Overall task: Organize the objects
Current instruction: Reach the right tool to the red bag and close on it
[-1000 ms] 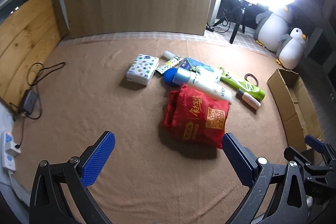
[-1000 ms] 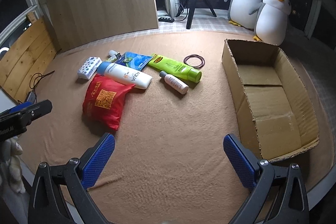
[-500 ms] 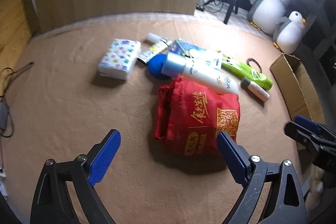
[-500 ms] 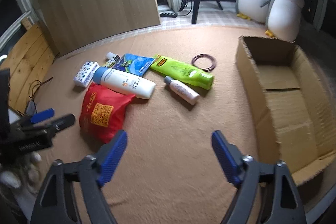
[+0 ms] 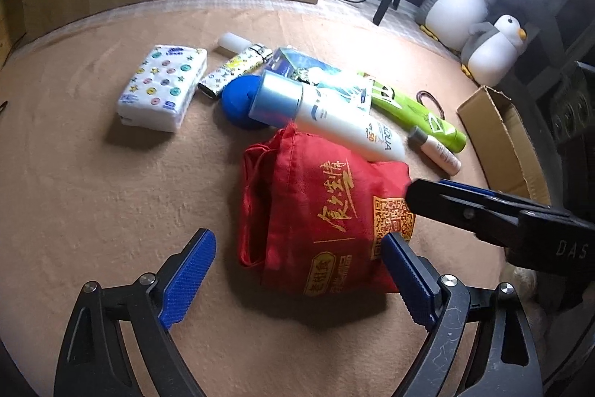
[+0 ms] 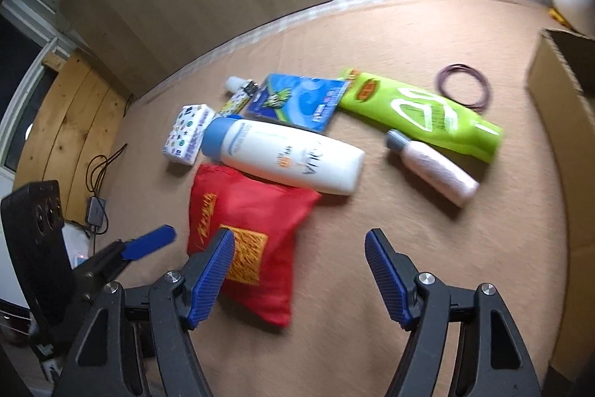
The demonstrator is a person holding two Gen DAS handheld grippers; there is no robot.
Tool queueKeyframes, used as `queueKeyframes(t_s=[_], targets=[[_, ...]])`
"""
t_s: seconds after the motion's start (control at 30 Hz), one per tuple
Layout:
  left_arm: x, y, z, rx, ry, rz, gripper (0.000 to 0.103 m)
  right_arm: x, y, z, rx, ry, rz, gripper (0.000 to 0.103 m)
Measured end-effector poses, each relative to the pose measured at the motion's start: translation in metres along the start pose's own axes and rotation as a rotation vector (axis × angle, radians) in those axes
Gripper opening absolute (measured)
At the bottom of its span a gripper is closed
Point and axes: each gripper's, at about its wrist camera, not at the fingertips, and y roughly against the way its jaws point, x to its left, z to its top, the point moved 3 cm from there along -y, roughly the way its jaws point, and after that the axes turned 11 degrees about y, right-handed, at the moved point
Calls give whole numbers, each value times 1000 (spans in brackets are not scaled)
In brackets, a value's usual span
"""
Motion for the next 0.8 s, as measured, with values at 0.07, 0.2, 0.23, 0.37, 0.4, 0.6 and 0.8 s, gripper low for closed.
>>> queueKeyframes(t_s=[0.07,0.2,0.23,0.37,0.4,0.6,0.8], targets=[[0,-2,0,3,1,-11,93,4,-9,3,23,3,18,69],[1,-5,-1,12,-3,-31,93,9,-25,6,69,-4,50,69],[1,-5,-2,15,-1,-37,93,11,-28,5,79,-6,61,70],[2,-10,-3,32,14,-70,91,15,-38,4,101,-10,107,69],[1,-11,-4,32,15,-75,90,16,-39,3,106,-9,116,69],[-7,-10,-8,27,8,-110,73,20,-40,4,109,13,140,57],[-23,-5,-16,24,1,-132,70,19,-31,1,95,41,112,56]])
